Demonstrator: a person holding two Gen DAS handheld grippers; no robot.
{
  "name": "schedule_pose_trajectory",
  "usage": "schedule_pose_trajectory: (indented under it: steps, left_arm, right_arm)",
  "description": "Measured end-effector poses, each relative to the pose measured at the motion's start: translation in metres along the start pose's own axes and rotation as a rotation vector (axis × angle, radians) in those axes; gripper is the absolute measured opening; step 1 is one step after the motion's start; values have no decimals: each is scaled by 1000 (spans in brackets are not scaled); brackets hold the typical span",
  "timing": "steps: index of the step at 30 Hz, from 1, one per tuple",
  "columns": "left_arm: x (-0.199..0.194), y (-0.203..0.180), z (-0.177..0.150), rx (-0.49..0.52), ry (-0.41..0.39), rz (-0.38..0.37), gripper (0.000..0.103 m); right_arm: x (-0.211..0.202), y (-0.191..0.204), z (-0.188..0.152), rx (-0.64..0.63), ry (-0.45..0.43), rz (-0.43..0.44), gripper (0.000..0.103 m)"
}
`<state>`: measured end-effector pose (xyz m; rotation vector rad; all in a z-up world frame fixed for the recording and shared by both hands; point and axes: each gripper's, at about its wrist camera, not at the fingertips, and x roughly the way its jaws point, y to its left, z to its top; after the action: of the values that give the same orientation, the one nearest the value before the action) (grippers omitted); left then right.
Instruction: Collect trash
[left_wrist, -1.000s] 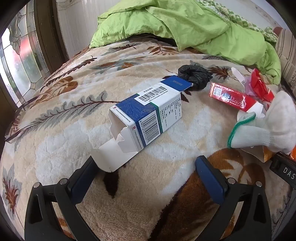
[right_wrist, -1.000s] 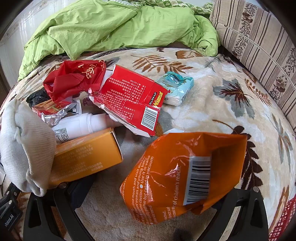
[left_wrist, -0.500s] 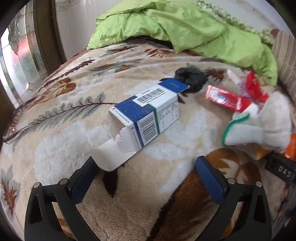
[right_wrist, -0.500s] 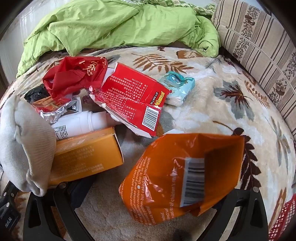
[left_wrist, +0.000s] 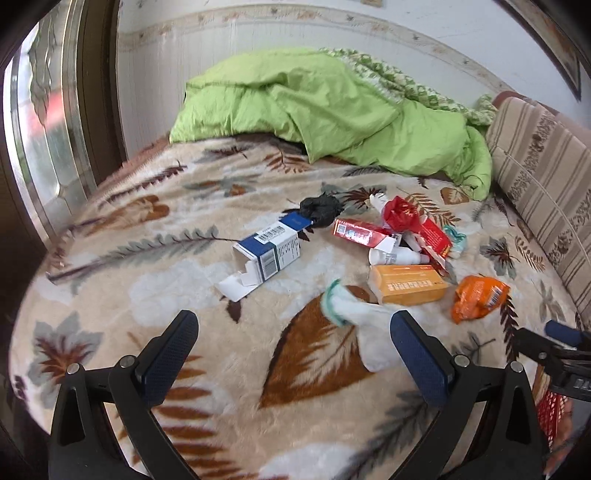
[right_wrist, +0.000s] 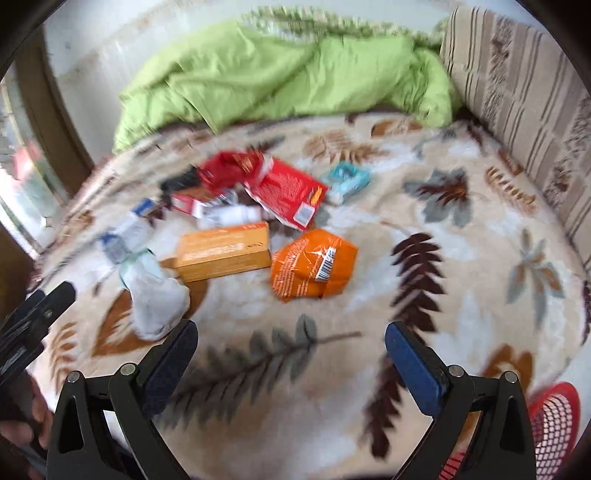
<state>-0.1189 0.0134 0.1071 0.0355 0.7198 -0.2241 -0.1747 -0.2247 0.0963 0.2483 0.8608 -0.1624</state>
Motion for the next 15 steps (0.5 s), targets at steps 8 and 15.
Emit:
schedule_pose_trajectory:
  steps: [8,15]
  left_arm:
    - [-61,-3,-32,14,-49,-37,103]
    - [-77,-14,-37,65,-78,-26,103]
  right_arm:
    - [-70,14,-28,-77,-78,5,102]
    - [-97,13,-33,-92,-137,-91,102]
